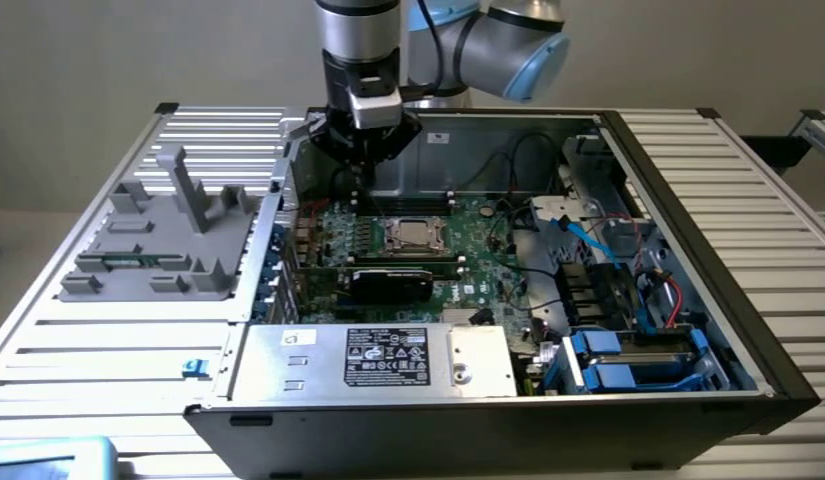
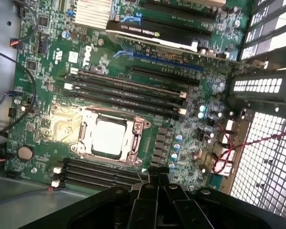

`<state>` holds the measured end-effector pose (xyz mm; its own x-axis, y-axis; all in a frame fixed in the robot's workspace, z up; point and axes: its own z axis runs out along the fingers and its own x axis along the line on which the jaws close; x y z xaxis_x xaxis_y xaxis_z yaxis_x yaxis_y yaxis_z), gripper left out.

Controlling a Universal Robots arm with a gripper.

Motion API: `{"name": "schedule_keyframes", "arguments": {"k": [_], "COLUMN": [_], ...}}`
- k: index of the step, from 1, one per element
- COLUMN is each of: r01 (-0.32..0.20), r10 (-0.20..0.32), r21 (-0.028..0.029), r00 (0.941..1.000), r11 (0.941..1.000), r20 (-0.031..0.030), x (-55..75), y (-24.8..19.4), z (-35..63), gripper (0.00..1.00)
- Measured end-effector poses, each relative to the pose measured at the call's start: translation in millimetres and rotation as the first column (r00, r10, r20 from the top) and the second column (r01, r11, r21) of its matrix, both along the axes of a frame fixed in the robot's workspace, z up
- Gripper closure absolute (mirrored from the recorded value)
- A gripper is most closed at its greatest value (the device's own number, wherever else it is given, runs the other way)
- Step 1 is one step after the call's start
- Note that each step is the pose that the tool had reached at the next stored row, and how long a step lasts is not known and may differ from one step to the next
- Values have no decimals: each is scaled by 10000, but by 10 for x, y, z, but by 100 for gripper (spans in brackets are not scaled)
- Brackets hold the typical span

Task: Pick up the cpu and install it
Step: 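Install the first cpu locking lever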

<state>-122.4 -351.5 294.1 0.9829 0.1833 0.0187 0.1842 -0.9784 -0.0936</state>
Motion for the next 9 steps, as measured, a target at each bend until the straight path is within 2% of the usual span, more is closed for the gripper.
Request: {"name": "schedule_keyframes", "arguments": {"k": [2, 3, 4, 9], "r01": [92, 153, 227, 533], "r10": [-92, -153, -227, -528], "r21": [314, 401, 427, 427], "r00": [10000, 9999, 9997, 9985], "r11": [9995, 9991, 9988, 9977], "r20": [0, -3, -16, -145], "x": [-5, -6, -7, -18], "y": [0, 0, 0, 0], "z": [0, -1, -1, -5], "gripper": [89, 89, 89, 89]}}
